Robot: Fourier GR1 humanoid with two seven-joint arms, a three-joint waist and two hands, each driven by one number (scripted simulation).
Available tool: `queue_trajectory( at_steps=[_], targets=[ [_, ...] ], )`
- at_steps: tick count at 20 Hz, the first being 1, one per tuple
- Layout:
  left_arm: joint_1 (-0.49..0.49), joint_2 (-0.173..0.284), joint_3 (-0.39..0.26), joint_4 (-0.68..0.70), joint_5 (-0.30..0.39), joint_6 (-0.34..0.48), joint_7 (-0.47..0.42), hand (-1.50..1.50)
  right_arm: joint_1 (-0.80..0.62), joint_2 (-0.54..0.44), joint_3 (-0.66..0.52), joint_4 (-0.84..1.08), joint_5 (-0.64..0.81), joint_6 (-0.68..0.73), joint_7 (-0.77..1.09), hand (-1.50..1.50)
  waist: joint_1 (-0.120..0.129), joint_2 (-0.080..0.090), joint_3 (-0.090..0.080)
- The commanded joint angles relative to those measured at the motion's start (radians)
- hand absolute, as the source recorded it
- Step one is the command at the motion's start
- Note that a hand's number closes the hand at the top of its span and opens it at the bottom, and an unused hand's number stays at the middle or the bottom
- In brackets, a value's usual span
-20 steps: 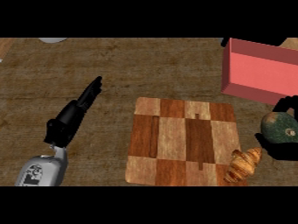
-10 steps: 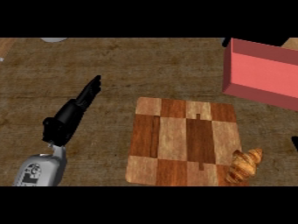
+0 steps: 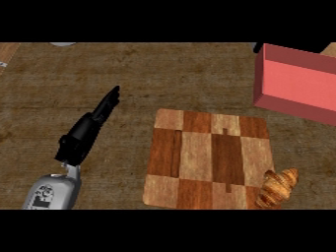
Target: Pick the squash from the cutting board and place it in the cardboard box
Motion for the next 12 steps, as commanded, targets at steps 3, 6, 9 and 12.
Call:
queue_trajectory(
  at_steps=[3,6,9,12],
  targets=[
    [-0.054,0.016,0.035,0.021,0.032,-0.038,0.013,0.0,-0.164,-0.065,-0.017,0.25,-0.009,-0.028,-0.056,1.5,0.003,0.002,0.0],
    [0.018,-0.018,-0.025,-0.005,-0.022,-0.002,-0.015,0.0,-0.272,-0.049,0.015,0.389,0.017,-0.086,-0.044,1.5,0.01,0.002,0.0],
    [-0.006,-0.003,0.009,0.071,-0.008,-0.018,-0.052,0.0,-0.323,-0.062,0.034,0.515,0.053,-0.141,-0.092,1.5,0.009,0.004,0.0],
    [-0.008,0.001,0.016,-0.028,0.016,-0.027,0.034,0.0,-0.343,-0.091,0.011,0.669,0.081,-0.219,-0.188,1.5,0.012,0.003,0.001]
  ],
)
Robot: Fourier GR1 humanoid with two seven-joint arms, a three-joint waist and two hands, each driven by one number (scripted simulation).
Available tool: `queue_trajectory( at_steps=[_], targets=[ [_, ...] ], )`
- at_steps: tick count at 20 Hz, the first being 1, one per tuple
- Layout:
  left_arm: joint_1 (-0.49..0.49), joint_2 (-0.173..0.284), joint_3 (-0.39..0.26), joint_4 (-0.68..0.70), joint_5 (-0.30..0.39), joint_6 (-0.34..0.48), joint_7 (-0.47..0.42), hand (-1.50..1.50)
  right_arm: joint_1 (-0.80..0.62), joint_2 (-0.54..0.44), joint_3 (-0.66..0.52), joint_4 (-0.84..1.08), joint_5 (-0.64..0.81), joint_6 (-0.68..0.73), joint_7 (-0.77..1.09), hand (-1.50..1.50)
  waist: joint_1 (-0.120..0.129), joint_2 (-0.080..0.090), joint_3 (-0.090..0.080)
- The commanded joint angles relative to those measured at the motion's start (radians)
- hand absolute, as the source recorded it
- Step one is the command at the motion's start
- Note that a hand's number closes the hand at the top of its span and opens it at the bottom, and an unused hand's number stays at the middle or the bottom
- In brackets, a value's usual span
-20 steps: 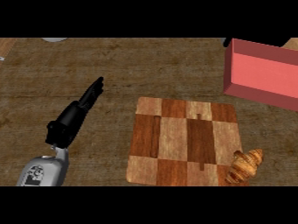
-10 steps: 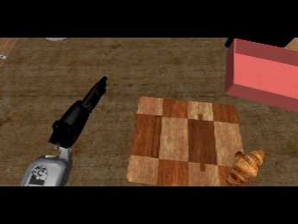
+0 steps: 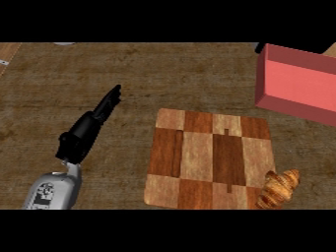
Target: Pick the squash from the cutting board and place it in the cardboard box
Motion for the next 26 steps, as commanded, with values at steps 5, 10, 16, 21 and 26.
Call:
queue_trajectory(
  at_steps=[5,10,16,21,26],
  targets=[
    [-0.017,0.0,0.014,0.003,0.0,-0.004,-0.001,0.0,-0.146,-0.029,0.071,0.292,0.107,-0.109,-0.06,1.5,-0.001,0.0,0.0],
    [-0.004,-0.005,-0.001,-0.056,0.01,-0.016,0.044,0.0,-0.208,-0.02,0.082,0.609,0.187,-0.282,-0.208,1.5,0.012,0.003,0.001],
    [-0.028,0.001,0.01,-0.005,0.01,-0.026,0.027,0.0,-0.297,0.013,0.047,0.877,0.186,-0.361,-0.243,1.5,0.024,0.01,0.002],
    [0.004,-0.02,-0.025,0.037,-0.031,-0.006,-0.051,0.0,-0.317,0.023,-0.046,1.025,0.091,-0.331,-0.269,-1.5,0.028,0.014,0.002],
    [-0.016,-0.008,0.004,0.004,-0.012,-0.008,-0.006,0.0,-0.326,0.008,-0.118,1.115,0.025,-0.395,-0.412,-1.5,0.027,0.014,0.003]
  ],
)
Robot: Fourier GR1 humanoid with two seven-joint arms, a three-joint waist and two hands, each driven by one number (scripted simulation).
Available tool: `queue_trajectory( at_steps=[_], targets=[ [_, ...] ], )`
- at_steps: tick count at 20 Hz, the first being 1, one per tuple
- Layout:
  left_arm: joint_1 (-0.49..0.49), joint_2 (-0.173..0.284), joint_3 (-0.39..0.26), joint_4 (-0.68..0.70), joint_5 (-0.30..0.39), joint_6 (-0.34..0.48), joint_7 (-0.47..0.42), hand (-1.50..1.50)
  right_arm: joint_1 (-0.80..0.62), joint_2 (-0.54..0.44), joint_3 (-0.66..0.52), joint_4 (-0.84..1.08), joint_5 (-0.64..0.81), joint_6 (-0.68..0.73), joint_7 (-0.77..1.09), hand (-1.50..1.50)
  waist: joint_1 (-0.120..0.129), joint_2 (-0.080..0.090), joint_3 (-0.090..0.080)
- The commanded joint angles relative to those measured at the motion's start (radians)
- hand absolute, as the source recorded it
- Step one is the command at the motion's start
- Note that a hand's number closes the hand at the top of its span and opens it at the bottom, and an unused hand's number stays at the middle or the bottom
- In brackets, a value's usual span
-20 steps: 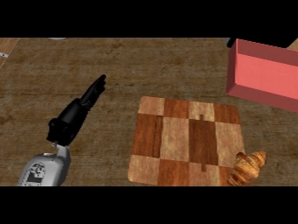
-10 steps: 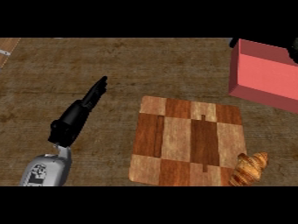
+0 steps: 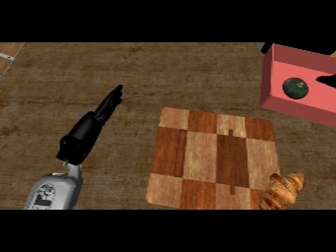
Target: Pick the squash from the cutting board and place it in the cardboard box
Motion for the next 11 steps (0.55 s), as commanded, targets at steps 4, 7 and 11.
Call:
queue_trajectory(
  at_steps=[4,7,11],
  targets=[
    [-0.027,-0.006,0.017,0.052,0.008,0.002,-0.026,0.0,-0.026,-0.014,-0.192,0.024,-0.203,-0.051,-0.177,-1.5,-0.016,0.0,0.001],
    [-0.035,-0.013,0.011,0.035,0.0,0.012,0.011,0.0,0.007,-0.006,-0.299,0.035,-0.319,-0.047,-0.272,-1.5,-0.021,-0.002,0.002],
    [0.002,-0.012,0.011,-0.001,0.01,0.008,0.021,0.0,0.033,-0.114,-0.395,0.074,-0.424,0.076,-0.329,-1.5,-0.017,-0.003,0.001]
  ],
)
